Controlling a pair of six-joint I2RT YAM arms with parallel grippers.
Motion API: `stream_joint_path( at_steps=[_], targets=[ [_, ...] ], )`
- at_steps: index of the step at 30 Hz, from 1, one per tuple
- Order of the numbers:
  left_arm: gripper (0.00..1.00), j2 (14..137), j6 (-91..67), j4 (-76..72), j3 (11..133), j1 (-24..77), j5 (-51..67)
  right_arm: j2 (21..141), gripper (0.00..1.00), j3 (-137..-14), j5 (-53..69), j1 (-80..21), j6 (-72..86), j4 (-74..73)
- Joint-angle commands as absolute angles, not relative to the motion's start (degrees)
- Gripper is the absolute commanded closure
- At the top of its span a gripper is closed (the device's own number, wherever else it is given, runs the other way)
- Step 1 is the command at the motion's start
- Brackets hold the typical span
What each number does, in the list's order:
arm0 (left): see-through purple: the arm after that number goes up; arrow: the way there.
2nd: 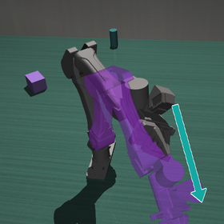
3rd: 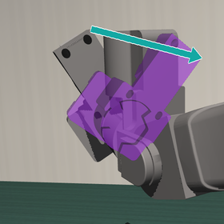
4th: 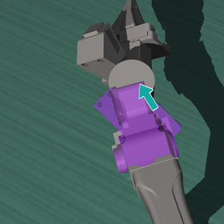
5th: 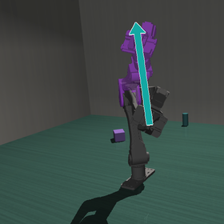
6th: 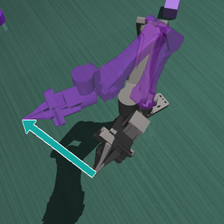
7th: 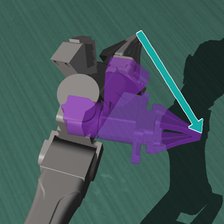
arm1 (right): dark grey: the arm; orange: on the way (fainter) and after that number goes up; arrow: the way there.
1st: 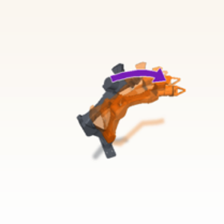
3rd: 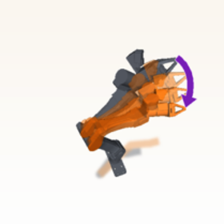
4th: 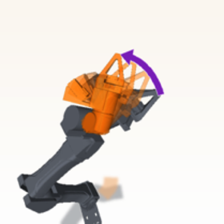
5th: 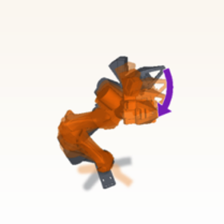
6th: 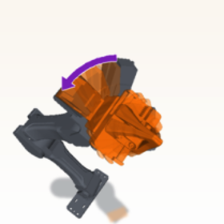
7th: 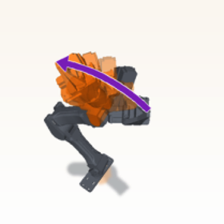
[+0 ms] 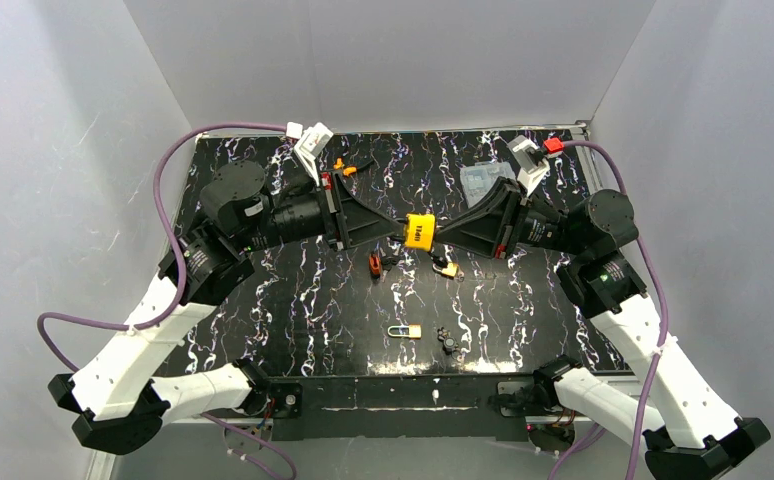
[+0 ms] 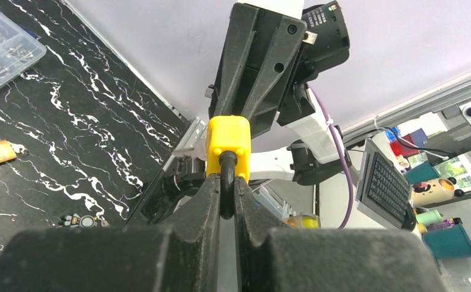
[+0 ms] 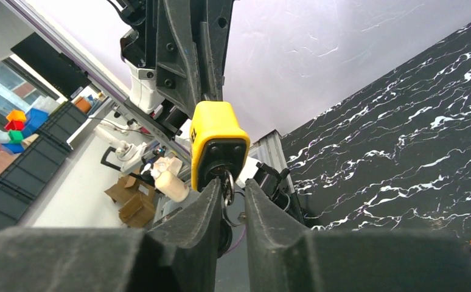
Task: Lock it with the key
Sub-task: Lock the lock, then place the lock at the center of the board.
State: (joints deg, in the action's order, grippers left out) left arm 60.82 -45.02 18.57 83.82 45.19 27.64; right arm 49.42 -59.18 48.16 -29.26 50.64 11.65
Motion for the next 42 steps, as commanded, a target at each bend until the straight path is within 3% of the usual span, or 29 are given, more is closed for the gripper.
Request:
stream_joint_path(
  at_steps=[1, 5, 27, 33, 42],
  targets=[
    [1.0, 60.25, -45.7, 14.42, 83.88, 44.77, 28.55, 48.31, 0.78, -61.78, 48.67, -29.13, 50.49, 12.82],
    [1.0, 60.01, -45.23, 14.9, 83.65, 44.7, 28.16, 47.89, 0.99, -61.98, 48.55, -29.12, 50.32, 12.06],
    [1.0, 55.86, -40.95, 23.51, 82.56, 37.13, 28.98, 45.06, 0.99, -59.65, 44.34, -24.53, 44.84, -1.5],
    [1.0, 56.69, -36.58, 41.76, 85.79, 36.59, 11.25, 50.28, 0.99, -59.24, 39.65, -25.97, 43.92, -6.92],
    [1.0, 59.45, -34.11, 60.19, 86.57, 35.7, -13.75, 68.52, 0.99, -64.28, 24.52, -41.15, 39.15, -9.39]
  ],
)
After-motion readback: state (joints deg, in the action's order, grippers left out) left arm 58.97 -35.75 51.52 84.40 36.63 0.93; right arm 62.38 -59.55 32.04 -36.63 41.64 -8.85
